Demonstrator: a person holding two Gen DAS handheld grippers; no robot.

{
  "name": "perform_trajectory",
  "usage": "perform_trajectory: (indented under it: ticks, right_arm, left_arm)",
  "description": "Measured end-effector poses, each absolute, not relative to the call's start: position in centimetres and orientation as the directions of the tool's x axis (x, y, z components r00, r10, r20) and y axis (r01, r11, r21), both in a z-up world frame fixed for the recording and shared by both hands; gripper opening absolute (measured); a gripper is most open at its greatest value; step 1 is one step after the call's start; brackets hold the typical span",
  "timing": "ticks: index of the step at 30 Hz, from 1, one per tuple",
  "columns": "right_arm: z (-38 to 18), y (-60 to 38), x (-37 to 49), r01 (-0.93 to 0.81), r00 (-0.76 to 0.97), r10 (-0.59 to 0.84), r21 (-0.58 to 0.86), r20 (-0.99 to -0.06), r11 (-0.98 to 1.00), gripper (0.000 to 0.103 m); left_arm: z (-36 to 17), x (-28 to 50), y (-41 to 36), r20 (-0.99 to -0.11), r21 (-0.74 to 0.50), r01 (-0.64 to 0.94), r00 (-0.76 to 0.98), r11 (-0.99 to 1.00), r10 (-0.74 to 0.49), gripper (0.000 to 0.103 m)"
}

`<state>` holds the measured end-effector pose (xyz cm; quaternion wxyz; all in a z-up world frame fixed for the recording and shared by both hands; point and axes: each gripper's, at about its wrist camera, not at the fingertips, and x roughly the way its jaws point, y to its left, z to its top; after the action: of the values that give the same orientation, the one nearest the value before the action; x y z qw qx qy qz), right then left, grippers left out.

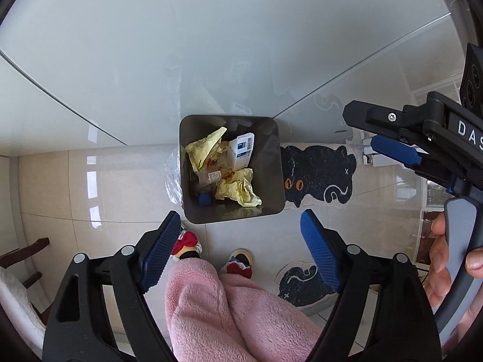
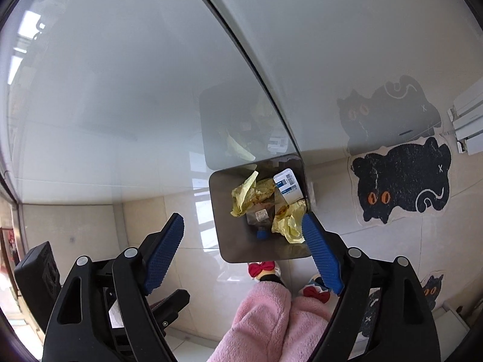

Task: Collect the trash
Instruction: 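Open both tools to drop the bag and box into the bin, then reach the left tool to the printed wrapper while the right tool reaches the clear plastic sleeve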

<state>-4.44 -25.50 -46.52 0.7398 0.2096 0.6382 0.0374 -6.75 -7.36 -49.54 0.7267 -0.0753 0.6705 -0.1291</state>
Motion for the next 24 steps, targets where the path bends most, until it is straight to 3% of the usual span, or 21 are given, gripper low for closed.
perform_trajectory:
  ticks: [2,8,24]
  right_arm:
    - [-44.6,-26.0,-4.9,0.209,0.208,0.309,0.351,-0.928,0.913,0.094]
    - [-37.4,-27.1,-6.1,0.172,0.290,0.283,0.341,-0.914,0.924,0.100]
    - [-20.1,-28.4,-3.0,0.091,0.592,0.236,0.355,-0.771,0.931,0.100]
  left_arm:
    - [-47.7,-6.8,-7.2,-0.953,-0.279,0.098,0.091,0.955,-0.288,0.084]
    - [-40.7,-7.4,-6.5,-0.944,-0.245,0.148,0.189,0.958,-0.271,0.095]
    - [-22.8,-4.5,0.0,-0.818,-0.198,0.132,0.524,0.971,-0.238,0.095]
